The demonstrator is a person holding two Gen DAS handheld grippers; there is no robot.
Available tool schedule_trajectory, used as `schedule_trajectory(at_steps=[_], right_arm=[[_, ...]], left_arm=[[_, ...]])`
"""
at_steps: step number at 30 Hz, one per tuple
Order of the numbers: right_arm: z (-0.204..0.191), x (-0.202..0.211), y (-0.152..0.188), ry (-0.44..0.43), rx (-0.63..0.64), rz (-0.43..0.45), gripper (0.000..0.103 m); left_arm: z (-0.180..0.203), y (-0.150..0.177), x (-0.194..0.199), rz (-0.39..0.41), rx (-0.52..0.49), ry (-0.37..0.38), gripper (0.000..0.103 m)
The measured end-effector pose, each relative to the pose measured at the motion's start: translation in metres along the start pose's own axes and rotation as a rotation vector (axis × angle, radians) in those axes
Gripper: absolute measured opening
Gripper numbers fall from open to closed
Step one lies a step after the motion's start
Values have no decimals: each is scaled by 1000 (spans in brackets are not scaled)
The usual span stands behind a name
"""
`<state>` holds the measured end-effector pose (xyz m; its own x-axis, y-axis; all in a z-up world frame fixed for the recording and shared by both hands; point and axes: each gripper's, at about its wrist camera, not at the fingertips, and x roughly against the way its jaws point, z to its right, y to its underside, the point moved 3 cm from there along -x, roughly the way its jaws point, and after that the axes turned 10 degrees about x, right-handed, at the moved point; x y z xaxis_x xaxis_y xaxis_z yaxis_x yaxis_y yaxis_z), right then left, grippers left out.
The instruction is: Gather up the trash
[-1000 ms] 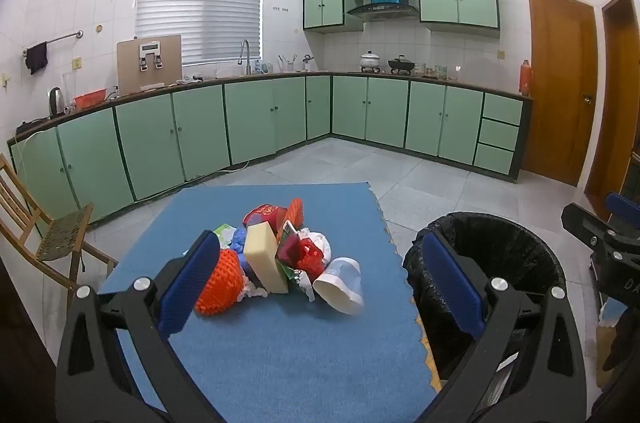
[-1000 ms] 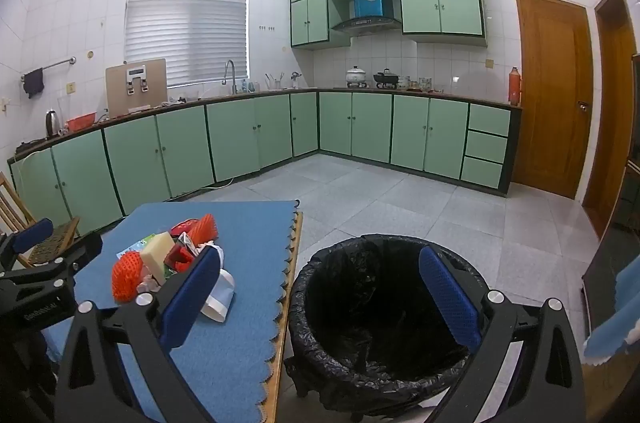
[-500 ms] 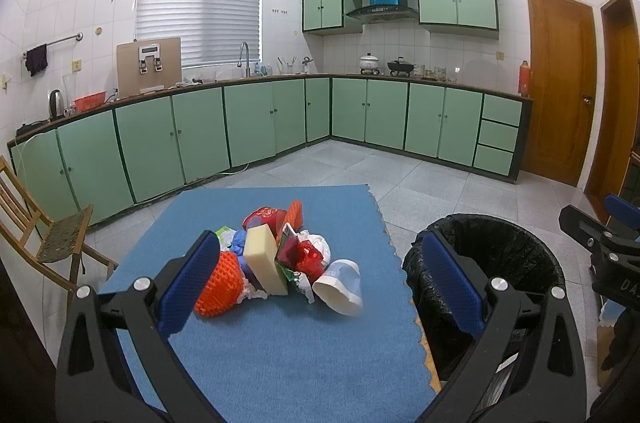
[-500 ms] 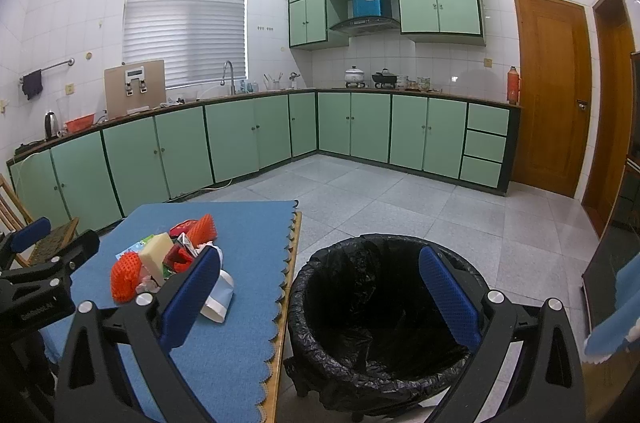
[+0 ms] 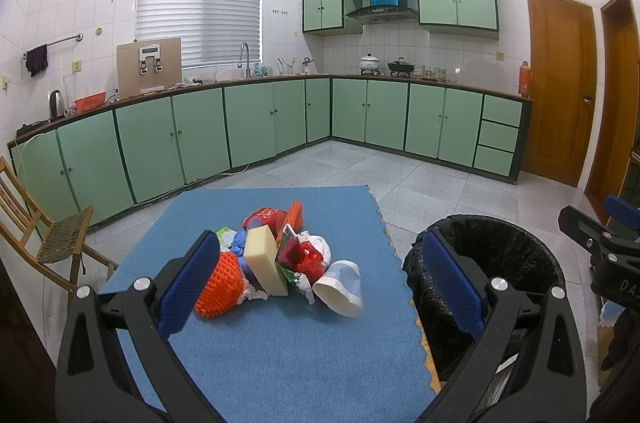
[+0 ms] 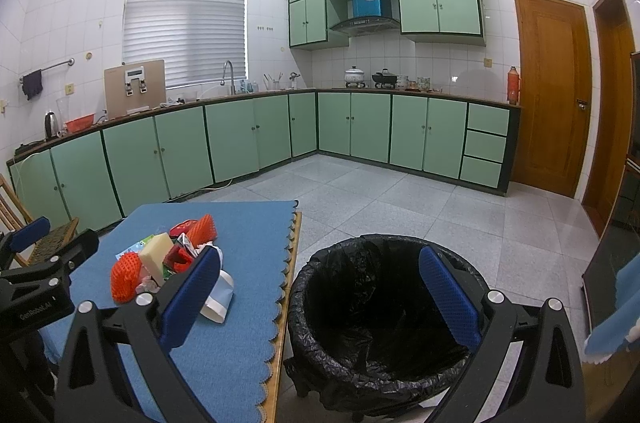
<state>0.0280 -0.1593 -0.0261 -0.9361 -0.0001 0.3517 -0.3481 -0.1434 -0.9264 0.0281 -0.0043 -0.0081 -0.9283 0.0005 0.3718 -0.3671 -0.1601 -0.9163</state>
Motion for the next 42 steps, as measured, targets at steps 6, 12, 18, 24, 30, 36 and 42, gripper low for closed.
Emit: schedule_trajectory(at_steps=[6, 12, 18, 24, 30, 36, 42], right_arm=[[0, 0, 0, 2, 1, 0, 97], [0, 0, 0, -1, -2, -2, 97], [0, -1, 0, 1, -1, 0, 97], [0, -1, 0, 2, 0, -2, 97], [-2, -3, 3, 4, -4, -6, 97], [-1, -3, 4, 3, -7, -11, 97], [-1, -3, 4, 2, -7, -14, 97]], left_arm=[[0, 0, 0, 0, -4, 0, 98], [-2, 0, 0, 0, -2, 0, 98], [-2, 0, 1, 1, -2, 1, 98], [-2, 0, 1, 1, -1, 0, 98], [-2, 1, 1, 1, -2, 0, 98], [-2, 1, 1, 1, -2, 0, 98], [-3, 0, 2, -1, 0, 2, 98]])
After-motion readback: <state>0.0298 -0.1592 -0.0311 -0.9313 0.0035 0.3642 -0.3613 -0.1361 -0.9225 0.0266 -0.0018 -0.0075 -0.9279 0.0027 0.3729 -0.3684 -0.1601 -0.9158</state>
